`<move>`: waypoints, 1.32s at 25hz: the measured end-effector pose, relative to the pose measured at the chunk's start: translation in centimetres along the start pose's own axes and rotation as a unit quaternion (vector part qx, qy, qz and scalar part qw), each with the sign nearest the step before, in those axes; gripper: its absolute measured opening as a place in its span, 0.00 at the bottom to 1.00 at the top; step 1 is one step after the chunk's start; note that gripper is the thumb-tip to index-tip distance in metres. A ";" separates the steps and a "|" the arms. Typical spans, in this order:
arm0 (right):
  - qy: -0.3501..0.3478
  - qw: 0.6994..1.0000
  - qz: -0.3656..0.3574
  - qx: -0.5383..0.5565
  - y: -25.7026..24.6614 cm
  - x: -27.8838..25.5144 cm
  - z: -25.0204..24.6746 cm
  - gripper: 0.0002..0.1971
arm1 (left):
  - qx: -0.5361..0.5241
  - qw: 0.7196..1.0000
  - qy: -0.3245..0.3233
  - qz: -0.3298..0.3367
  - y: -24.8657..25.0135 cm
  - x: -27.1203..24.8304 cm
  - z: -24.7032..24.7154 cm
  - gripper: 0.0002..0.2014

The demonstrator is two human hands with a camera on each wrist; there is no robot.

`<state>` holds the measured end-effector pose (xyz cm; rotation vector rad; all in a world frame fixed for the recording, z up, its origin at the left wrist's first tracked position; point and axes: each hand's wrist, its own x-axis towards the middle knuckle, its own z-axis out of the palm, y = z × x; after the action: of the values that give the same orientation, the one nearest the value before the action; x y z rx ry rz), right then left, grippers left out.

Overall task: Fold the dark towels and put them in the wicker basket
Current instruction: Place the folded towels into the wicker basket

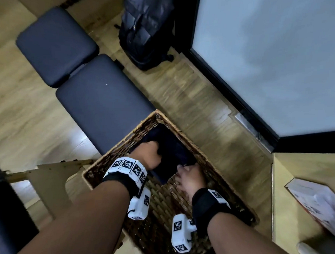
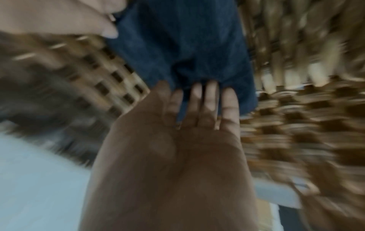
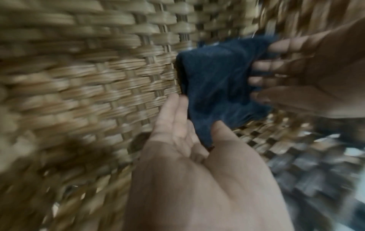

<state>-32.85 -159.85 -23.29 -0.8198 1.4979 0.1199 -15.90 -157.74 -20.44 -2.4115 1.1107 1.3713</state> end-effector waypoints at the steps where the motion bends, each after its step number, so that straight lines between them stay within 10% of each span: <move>1: -0.025 0.999 -0.001 -0.020 0.3 -1.0 -0.4 0.12 | -0.026 1.000 0.013 -0.009 0.1 -1.6 -0.2 0.17; 10: -0.152 0.942 -0.101 -0.280 -1.5 -12.3 -1.0 0.10 | -0.203 0.957 0.178 -0.102 -5.3 -20.9 2.1 0.11; 19: -0.211 0.864 -0.247 -0.385 2.6 -25.3 9.5 0.07 | -0.291 0.859 0.386 -0.168 -14.4 -37.6 6.9 0.10; 26: -0.270 0.825 -0.288 -0.404 11.1 -34.1 17.8 0.08 | -0.346 0.809 0.418 -0.226 -23.2 -46.8 13.2 0.08; 33: -0.168 0.778 -0.328 -0.509 16.0 -37.9 22.0 0.14 | -0.234 0.846 0.347 -0.331 -29.4 -50.7 20.4 0.18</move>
<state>-27.96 -120.70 1.55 -2.0309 0.6368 0.5509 -25.70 -100.70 1.81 -3.2919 -0.1116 0.5685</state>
